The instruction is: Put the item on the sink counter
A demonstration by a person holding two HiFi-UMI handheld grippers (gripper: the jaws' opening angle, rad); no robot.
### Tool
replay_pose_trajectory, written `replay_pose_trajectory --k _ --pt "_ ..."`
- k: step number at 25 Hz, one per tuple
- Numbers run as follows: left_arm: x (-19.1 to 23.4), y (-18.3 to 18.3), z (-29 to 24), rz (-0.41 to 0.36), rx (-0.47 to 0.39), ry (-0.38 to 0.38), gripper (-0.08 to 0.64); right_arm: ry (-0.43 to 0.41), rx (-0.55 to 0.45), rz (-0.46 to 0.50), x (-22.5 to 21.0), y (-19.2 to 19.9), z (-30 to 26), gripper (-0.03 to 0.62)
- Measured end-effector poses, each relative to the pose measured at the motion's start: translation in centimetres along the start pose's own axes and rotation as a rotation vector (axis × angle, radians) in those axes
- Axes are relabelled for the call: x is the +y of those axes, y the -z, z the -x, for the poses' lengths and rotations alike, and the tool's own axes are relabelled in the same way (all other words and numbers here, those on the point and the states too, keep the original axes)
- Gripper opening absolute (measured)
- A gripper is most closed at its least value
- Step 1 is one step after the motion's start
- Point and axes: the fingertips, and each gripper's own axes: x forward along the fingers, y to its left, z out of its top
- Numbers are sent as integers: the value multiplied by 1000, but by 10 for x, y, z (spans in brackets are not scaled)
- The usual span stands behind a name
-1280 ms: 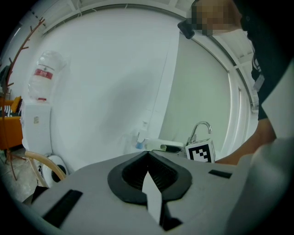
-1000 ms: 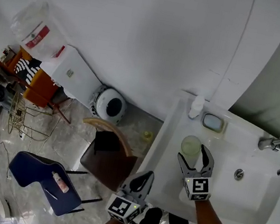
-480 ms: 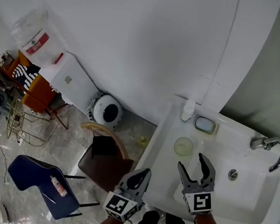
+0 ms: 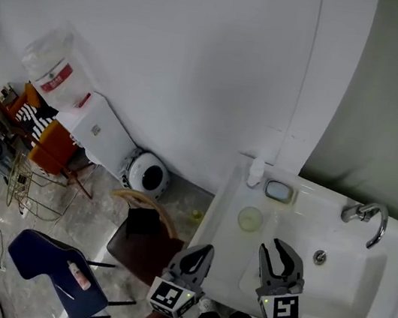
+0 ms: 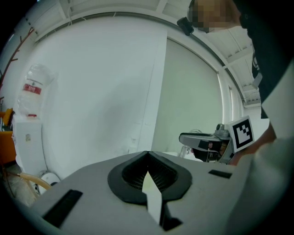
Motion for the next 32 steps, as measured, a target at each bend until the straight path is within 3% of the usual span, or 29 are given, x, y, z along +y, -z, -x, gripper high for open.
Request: replay_pose_trajectory --k 3,8,15,24,32 --pt "-2 -9 2 -26 -15 -11 12 1 -12 8 -1 -14 7 83" --pt "8 -21 2 -2 -37 -54 12 17 -41 9 -1 -31 7 14" --pt "4 -47 13 71 -94 -45 12 -27 -61 -9 4 -50 12 14" --pt "-5 -58 15 10 -97 -44 12 -16 -47 31 -5 -62 21 14" --pt "-12 -60 11 1 -92 -39 12 15 -28 30 -15 -61 28 14"
